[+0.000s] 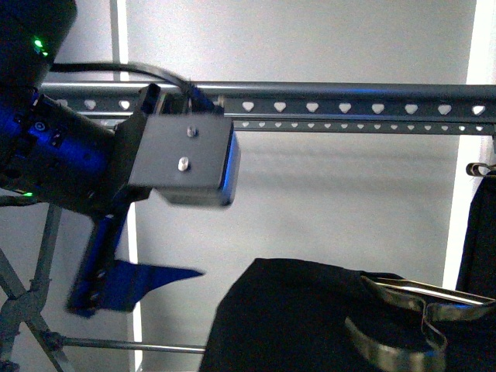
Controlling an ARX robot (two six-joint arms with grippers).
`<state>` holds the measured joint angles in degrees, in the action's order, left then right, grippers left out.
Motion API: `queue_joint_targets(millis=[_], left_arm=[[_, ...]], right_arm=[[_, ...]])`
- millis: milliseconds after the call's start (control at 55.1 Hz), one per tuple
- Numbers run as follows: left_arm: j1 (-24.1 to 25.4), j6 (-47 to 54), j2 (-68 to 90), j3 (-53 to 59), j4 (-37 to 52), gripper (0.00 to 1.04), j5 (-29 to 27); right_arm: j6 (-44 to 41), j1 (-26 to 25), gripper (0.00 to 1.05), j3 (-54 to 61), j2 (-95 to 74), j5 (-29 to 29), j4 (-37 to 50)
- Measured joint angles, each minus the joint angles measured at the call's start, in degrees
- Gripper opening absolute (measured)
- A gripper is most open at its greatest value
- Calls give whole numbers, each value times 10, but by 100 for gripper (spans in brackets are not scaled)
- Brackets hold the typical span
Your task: Hang clothes on hanger
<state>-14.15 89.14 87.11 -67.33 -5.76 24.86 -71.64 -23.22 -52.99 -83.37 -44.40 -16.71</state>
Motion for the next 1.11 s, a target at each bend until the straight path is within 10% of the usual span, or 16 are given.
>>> queue_joint_targets(millis=[109, 272, 508, 617, 708, 1107], left_arm=[[16, -228, 9, 55, 240, 98, 84], [61, -628, 37, 23, 433, 98, -25], [177, -1074, 53, -71, 337, 98, -222], [227, -1204, 58, -61, 274, 98, -198], [215, -1221, 46, -24, 296, 97, -171], [141, -906, -167, 326, 415, 24, -249]], right_arm=[[39, -20, 4, 7, 22, -22, -41], [99, -38, 3, 12, 59, -45, -90], [264, -52, 4, 12, 90, -91, -95], [440, -51, 4, -4, 94, -97, -39], [578, -43, 4, -26, 90, -90, -6], [999, 16, 3, -97, 21, -31, 115]])
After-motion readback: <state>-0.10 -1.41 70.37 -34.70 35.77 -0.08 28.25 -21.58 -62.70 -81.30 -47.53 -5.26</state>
